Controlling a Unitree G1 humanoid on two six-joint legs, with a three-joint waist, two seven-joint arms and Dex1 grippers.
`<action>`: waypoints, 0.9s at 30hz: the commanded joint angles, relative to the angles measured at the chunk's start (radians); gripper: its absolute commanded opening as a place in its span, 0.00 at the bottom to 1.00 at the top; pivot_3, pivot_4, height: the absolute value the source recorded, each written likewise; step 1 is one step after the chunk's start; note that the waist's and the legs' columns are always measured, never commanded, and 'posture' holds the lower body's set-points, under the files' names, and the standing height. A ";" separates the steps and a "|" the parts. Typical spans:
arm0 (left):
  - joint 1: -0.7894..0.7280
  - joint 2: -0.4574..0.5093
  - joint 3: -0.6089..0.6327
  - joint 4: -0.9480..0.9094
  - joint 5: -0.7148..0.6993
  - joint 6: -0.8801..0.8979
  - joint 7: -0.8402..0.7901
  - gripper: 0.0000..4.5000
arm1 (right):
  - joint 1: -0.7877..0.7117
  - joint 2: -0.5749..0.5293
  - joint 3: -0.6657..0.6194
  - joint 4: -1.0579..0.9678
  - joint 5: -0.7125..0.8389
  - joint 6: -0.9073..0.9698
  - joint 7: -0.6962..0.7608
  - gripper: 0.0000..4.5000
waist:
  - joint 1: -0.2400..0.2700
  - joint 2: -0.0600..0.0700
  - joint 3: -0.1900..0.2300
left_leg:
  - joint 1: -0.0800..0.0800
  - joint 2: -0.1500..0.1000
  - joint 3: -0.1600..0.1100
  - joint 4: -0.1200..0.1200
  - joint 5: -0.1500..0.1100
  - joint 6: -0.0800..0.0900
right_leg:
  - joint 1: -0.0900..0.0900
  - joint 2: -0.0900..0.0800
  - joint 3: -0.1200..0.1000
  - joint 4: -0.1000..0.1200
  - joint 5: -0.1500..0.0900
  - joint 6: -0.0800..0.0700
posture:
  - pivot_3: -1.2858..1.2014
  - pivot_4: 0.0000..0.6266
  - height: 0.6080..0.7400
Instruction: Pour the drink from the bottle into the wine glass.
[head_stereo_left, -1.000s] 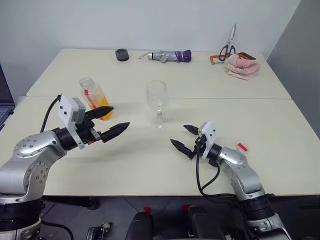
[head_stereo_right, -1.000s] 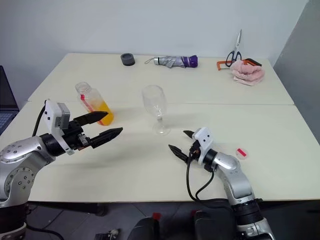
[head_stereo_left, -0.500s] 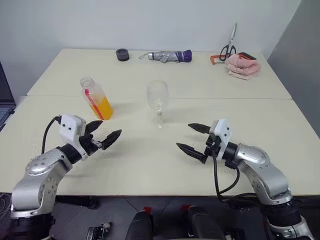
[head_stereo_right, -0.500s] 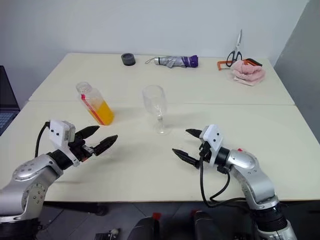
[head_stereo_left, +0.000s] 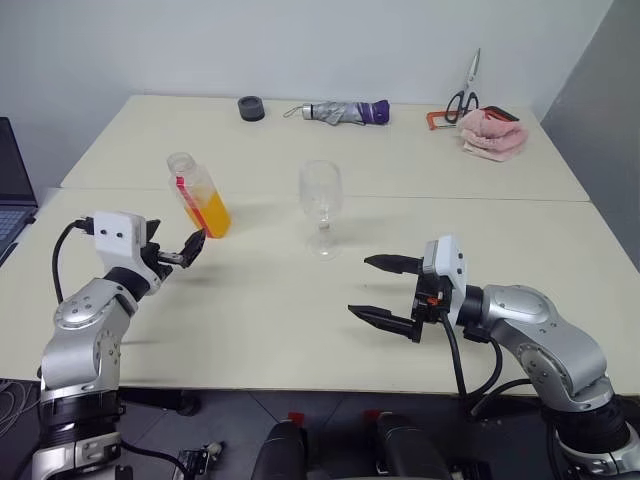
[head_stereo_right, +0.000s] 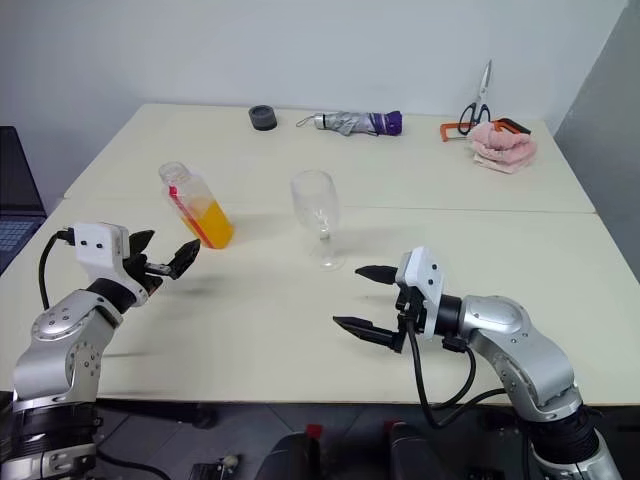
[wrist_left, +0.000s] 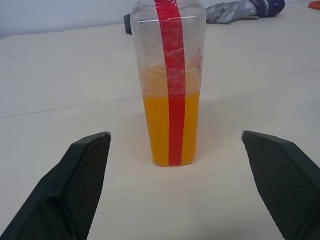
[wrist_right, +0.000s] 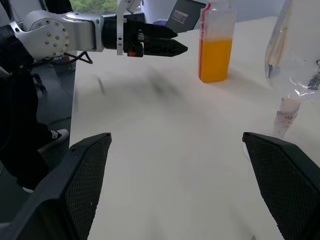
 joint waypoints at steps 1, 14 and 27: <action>-0.071 0.019 -0.004 0.041 0.020 -0.041 -0.016 1.00 | -0.015 -0.008 -0.011 -0.045 0.013 -0.007 -0.007 1.00 | 0.001 0.000 0.000 | 0.000 0.000 0.000 0.000 0.000 0.000 | 0.000 0.000 0.000 0.000 0.000 0.000 | 0.52 0.24 1.00; -0.263 0.035 -0.040 0.289 0.066 -0.133 -0.096 1.00 | -0.030 -0.004 0.008 -0.041 -0.008 -0.021 -0.022 1.00 | 0.001 0.000 0.000 | -0.001 0.000 -0.001 0.000 0.000 0.000 | 0.000 0.000 -0.001 0.000 0.000 0.000 | 0.52 0.24 1.00; -0.442 0.026 -0.079 0.538 0.114 -0.255 -0.158 1.00 | -0.045 0.002 0.018 -0.044 -0.009 -0.021 -0.042 1.00 | 0.000 0.000 0.000 | -0.001 -0.001 -0.001 0.001 0.000 0.000 | 0.000 0.000 -0.002 0.000 0.000 0.000 | 0.52 0.24 1.00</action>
